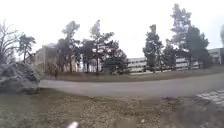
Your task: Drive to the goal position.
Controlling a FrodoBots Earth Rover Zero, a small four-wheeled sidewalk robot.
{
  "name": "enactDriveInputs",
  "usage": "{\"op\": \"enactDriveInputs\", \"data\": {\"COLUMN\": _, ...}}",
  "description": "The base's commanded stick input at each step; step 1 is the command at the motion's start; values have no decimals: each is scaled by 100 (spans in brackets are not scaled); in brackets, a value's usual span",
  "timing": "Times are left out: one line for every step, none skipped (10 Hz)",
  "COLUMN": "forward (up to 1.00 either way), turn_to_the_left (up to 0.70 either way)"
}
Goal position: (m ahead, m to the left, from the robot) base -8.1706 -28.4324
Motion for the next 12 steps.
{"op": "enactDriveInputs", "data": {"forward": 0, "turn_to_the_left": -70}}
{"op": "enactDriveInputs", "data": {"forward": 0, "turn_to_the_left": -70}}
{"op": "enactDriveInputs", "data": {"forward": 0, "turn_to_the_left": -70}}
{"op": "enactDriveInputs", "data": {"forward": 0, "turn_to_the_left": -70}}
{"op": "enactDriveInputs", "data": {"forward": 0, "turn_to_the_left": -70}}
{"op": "enactDriveInputs", "data": {"forward": 0, "turn_to_the_left": -70}}
{"op": "enactDriveInputs", "data": {"forward": 0, "turn_to_the_left": -70}}
{"op": "enactDriveInputs", "data": {"forward": 0, "turn_to_the_left": -70}}
{"op": "enactDriveInputs", "data": {"forward": 0, "turn_to_the_left": -70}}
{"op": "enactDriveInputs", "data": {"forward": 0, "turn_to_the_left": -70}}
{"op": "enactDriveInputs", "data": {"forward": 0, "turn_to_the_left": -70}}
{"op": "enactDriveInputs", "data": {"forward": 0, "turn_to_the_left": -70}}
